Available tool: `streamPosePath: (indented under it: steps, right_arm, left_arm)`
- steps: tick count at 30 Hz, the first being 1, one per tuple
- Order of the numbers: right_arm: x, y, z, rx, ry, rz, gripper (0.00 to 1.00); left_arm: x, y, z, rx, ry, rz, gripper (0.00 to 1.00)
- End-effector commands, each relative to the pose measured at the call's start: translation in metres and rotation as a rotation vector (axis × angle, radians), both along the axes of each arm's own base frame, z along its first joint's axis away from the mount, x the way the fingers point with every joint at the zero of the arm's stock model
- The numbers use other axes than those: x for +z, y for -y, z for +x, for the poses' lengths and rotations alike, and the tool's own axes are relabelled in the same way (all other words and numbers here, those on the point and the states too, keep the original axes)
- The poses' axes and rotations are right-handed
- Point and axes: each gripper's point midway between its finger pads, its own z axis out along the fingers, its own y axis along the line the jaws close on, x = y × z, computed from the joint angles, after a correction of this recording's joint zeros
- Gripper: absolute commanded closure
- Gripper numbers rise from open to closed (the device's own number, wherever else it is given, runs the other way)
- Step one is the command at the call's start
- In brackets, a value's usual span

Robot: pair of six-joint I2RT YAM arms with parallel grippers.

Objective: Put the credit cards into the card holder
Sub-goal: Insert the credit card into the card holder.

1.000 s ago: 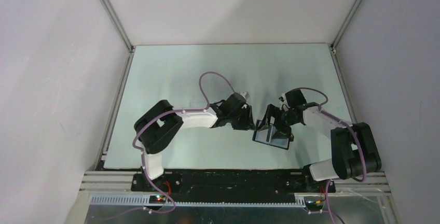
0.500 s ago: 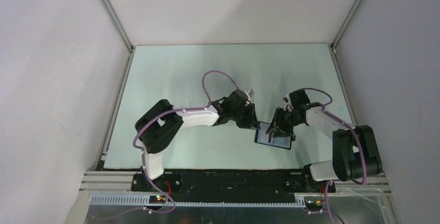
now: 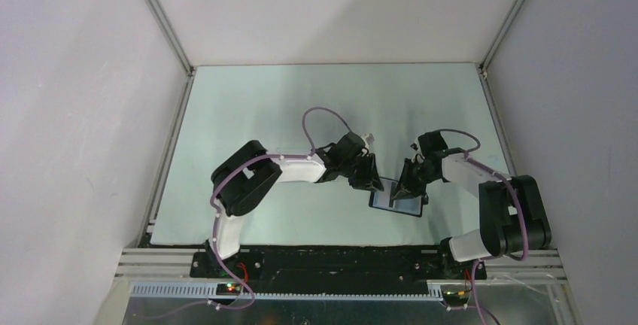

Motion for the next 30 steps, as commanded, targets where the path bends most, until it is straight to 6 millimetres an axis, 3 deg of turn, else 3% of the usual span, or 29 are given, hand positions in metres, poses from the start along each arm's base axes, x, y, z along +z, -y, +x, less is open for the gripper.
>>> streamPosePath:
  steps: [1,10,22,28,30]
  right_arm:
    - [-0.003,0.006,0.005,0.012,0.021,-0.06,0.9]
    - [-0.004,0.001,0.005,0.034,0.015,-0.069,0.9]
    - [0.008,-0.005,0.011,0.042,0.05,-0.008,0.88]
    - [0.033,-0.001,0.021,0.024,0.114,0.018,0.84]
    - [0.046,0.003,0.023,0.01,0.136,0.012,0.83]
  left_arm:
    - [0.001,0.008,0.003,-0.006,0.011,-0.022,0.64]
    - [0.004,0.02,-0.004,-0.045,0.001,-0.043,0.71]
    - [0.031,0.044,-0.015,-0.113,-0.012,-0.172,0.72]
    - [0.027,0.044,-0.013,-0.093,-0.007,-0.159,0.83]
    - [0.028,0.045,-0.013,-0.091,-0.01,-0.162,0.93]
